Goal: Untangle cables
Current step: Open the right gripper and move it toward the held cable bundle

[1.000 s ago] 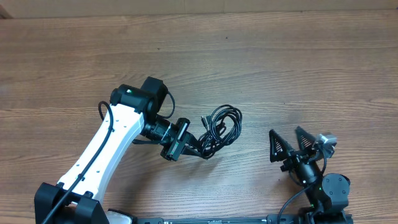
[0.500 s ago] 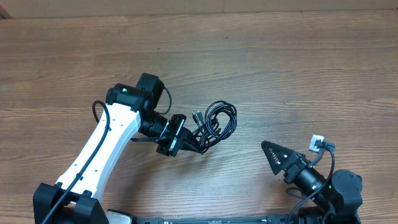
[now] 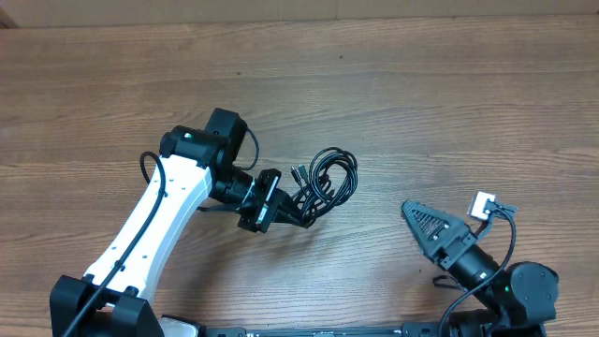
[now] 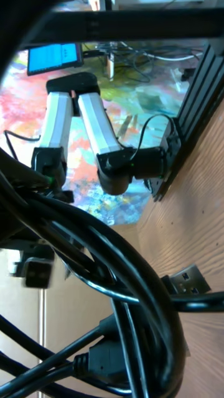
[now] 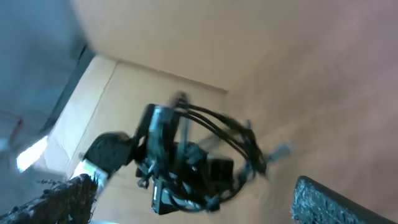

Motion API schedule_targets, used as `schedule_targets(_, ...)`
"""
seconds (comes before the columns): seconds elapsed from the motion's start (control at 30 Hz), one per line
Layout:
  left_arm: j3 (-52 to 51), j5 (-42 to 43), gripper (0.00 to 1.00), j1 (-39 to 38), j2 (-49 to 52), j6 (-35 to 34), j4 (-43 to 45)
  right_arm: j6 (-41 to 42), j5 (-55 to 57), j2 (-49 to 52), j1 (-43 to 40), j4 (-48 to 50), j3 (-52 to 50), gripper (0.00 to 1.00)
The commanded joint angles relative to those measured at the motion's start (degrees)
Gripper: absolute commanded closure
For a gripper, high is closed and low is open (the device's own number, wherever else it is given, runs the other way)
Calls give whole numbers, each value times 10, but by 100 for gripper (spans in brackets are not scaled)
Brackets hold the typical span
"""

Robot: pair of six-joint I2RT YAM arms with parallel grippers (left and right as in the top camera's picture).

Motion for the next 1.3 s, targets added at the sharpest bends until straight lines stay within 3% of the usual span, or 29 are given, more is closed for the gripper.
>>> schedule_targets(0.0,7,35,96,3,-6,-21,7,138,-13,0,0,-60,11,0)
schedule_targets(0.13,7,42,96,3,-6,-22,38,198,-36,0,0,-114,11,0)
schedule_targets(0.5,7,40,96,3,-6,-62,151,255,-50,23,-1,-128,11,0)
schedule_targets(0.67,7,40,96,3,-6,-62,154,252,-20,79,-1,-62,11,0)
schedule_targets(0.83,7,40,96,7,-6,-62,154,201,-53,216,-1,7,12,0)
schedule_targets(0.9,7,40,96,14,-6,-62,154,174,-113,304,-1,56,12,0)
schedule_targets(1.03,7,40,96,33,-6,-61,154,167,-241,477,0,246,13,0)
schedule_targets(1.27,7,36,96,59,-6,-61,167,295,-261,655,43,581,16,0)
